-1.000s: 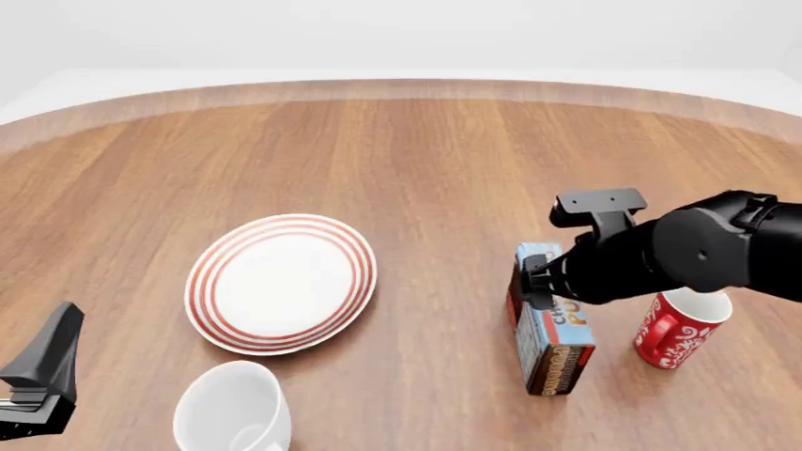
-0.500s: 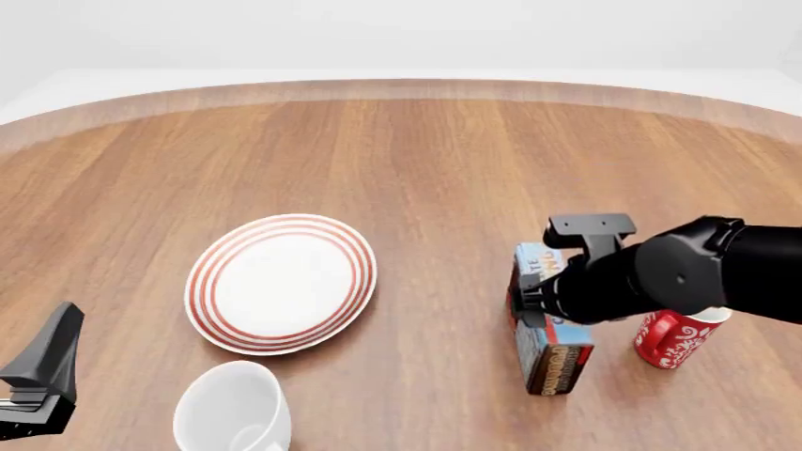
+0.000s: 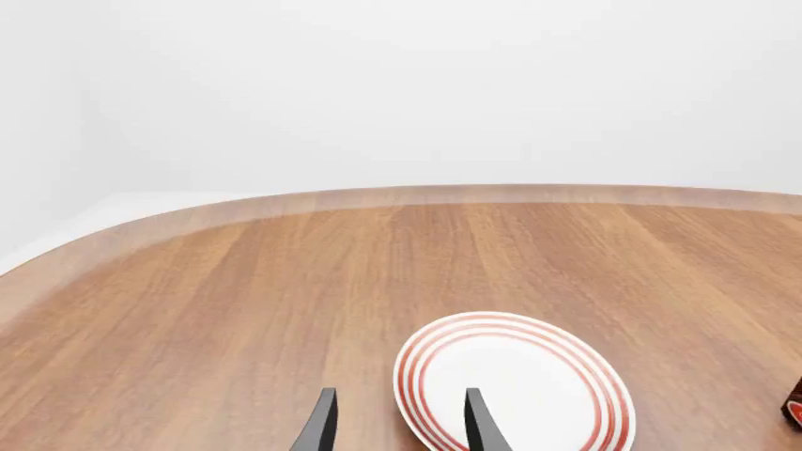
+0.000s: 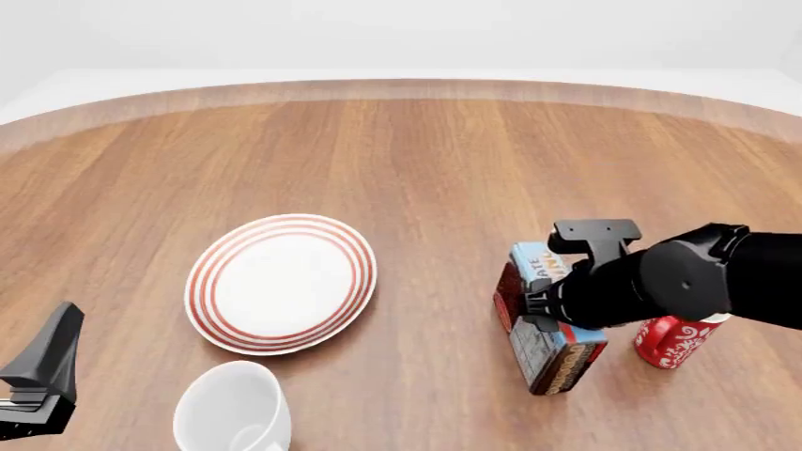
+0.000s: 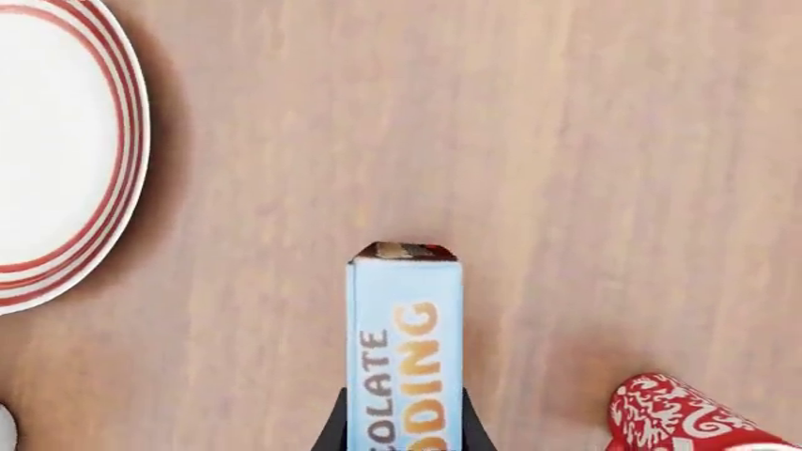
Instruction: Pick up the white mug and put it on the plate, and put the chocolate pudding to the right of the plate.
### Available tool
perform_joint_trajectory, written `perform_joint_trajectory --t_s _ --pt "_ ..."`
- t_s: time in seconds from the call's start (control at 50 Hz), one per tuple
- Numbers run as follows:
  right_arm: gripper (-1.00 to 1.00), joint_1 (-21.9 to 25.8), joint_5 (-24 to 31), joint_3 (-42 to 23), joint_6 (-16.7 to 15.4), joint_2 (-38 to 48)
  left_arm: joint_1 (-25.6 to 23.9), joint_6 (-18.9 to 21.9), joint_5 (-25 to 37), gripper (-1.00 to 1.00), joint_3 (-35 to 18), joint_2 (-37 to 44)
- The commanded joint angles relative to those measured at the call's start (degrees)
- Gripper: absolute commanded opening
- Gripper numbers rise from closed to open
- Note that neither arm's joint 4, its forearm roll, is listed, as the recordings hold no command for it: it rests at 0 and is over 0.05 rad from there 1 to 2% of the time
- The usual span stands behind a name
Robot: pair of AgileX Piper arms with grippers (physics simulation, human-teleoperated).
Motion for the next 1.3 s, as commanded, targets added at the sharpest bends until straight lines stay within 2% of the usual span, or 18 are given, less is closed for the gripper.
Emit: perform_joint_trajectory --t_s 0.02,0.3,0.72,0.86,0.9,0.94,1.02,1.18,1.3 --pt "-1.00 0.95 2.14 0.58 0.01 -1.94 0.00 0.00 0.00 1.00 0.00 0.00" --pt "-1.00 1.28 6.37 -5.80 -0.10 -4.97 0.00 0.00 0.00 1.00 0.00 0.00" --pt "-1.00 2.73 8.83 -14.79 1.28 -3.07 0.00 0.00 0.00 1.00 0.00 0.00" --pt "-1.00 3.46 8.97 -16.90 2.28 -2.06 0.00 0.00 0.00 1.00 0.00 0.00" --pt "-1.00 3.87 8.77 -17.48 3.88 -1.82 0.00 0.00 0.00 1.00 0.00 0.00" --pt "-1.00 4.16 8.71 -18.39 3.14 -1.47 0.00 0.00 0.00 1.00 0.00 0.00" --pt "-1.00 4.06 7.86 -18.38 4.86 -1.06 0.00 0.00 0.00 1.00 0.00 0.00" --pt "-1.00 3.19 7.68 -19.99 4.44 -0.22 0.00 0.00 0.00 1.00 0.00 0.00" --pt "-1.00 2.93 7.18 -20.41 5.78 0.82 0.00 0.00 0.00 1.00 0.00 0.00"
